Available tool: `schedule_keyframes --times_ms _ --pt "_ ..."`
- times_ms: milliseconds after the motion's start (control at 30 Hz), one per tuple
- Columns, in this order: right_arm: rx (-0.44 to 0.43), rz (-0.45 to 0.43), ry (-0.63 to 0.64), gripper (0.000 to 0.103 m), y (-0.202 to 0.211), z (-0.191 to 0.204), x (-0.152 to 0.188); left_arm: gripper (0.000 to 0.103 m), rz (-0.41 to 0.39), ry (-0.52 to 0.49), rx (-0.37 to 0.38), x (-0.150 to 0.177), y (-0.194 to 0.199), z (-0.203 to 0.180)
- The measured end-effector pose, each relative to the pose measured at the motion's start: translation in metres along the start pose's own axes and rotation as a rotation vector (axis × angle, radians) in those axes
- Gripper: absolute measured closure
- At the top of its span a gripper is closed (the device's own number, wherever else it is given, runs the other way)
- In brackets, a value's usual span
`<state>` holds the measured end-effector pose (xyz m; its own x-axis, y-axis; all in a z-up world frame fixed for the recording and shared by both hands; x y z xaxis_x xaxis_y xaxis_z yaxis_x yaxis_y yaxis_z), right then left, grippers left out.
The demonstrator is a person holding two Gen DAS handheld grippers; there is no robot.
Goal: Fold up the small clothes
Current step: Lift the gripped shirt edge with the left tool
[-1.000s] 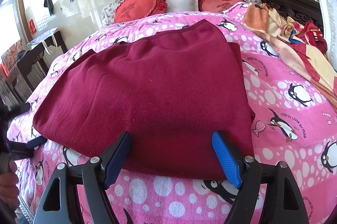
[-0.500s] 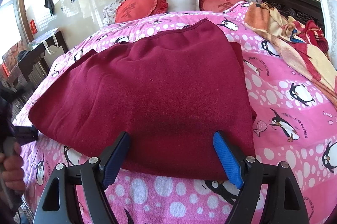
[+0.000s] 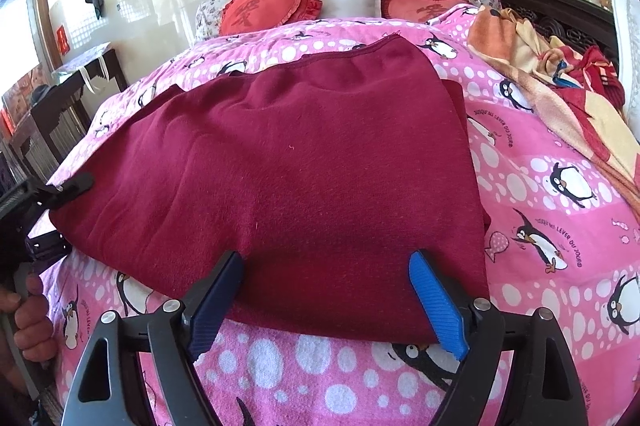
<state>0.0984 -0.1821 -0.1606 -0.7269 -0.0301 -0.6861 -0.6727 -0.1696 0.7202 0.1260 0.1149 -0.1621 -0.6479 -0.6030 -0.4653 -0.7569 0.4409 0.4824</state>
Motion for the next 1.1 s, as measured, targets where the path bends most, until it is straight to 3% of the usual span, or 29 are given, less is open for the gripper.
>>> schedule_keyframes --times_ms 100,233,500,1100 --pt "0.035 0.018 0.038 0.013 -0.003 0.005 0.001 0.086 -0.001 -0.028 -0.012 0.000 0.001 -0.005" --pt "0.051 0.025 0.050 0.013 -0.004 0.005 0.002 0.087 -0.008 -0.078 -0.043 0.002 0.001 -0.012" --pt "0.060 0.036 0.058 0.012 -0.005 0.005 0.001 0.087 0.036 -0.010 -0.020 0.004 -0.007 -0.002" --pt "0.070 0.040 0.064 0.010 -0.006 0.006 0.001 0.081 0.032 -0.001 -0.026 0.004 -0.007 -0.003"
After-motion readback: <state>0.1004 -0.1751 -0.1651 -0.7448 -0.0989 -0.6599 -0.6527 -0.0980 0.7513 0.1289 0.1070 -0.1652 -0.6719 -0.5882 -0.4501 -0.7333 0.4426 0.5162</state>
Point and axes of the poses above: each gripper's, at about its wrist camera, not at the fingertips, and y roughly against the way its jaws point, z to its left, x to its underside, the point moved 7 cm from there along -y, roughly the way its jaws point, and after that the axes turned 2 degrees about -y, right-handed, at the moved point
